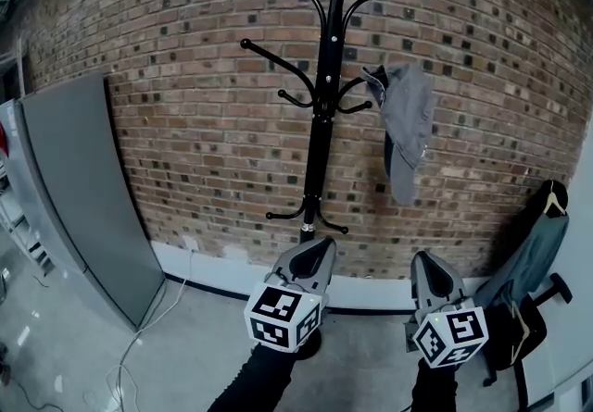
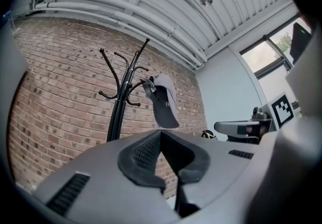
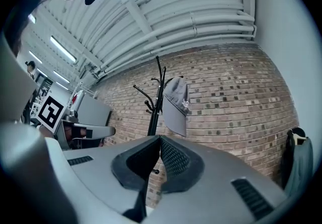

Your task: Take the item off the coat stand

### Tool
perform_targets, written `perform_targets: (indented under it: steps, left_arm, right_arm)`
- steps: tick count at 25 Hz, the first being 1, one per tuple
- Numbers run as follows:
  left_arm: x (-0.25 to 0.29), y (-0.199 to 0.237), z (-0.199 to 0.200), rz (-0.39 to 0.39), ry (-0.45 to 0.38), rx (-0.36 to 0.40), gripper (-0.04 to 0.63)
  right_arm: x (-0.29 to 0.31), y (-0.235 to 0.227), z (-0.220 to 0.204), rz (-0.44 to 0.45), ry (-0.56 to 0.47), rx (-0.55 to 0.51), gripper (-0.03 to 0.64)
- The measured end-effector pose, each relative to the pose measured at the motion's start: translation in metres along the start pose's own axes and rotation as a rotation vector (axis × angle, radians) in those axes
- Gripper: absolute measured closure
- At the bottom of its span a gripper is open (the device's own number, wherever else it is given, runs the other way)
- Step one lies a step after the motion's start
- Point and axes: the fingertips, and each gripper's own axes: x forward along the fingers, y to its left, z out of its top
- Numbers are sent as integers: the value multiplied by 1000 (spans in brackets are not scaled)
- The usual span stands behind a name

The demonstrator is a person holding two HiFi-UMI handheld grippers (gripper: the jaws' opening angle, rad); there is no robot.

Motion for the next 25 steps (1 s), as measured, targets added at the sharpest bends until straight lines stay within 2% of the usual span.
perform_targets:
  steps: [8,13,21,25]
  left_arm:
    - [31,6,-2,3,12,35,588]
    - [50,14,2,-20,12,50,588]
    - [81,27,30,-63,-28,103,588]
    - [92,33,38,-72,-38,114,588]
  right_arm:
    - [30,-20,0,15,-23,8,607]
    - [44,-29,6,-8,-31,-9,606]
    - [69,-40,36,-41,-90,-56,606]
    - [82,-39,51,-30,-110,-73,606]
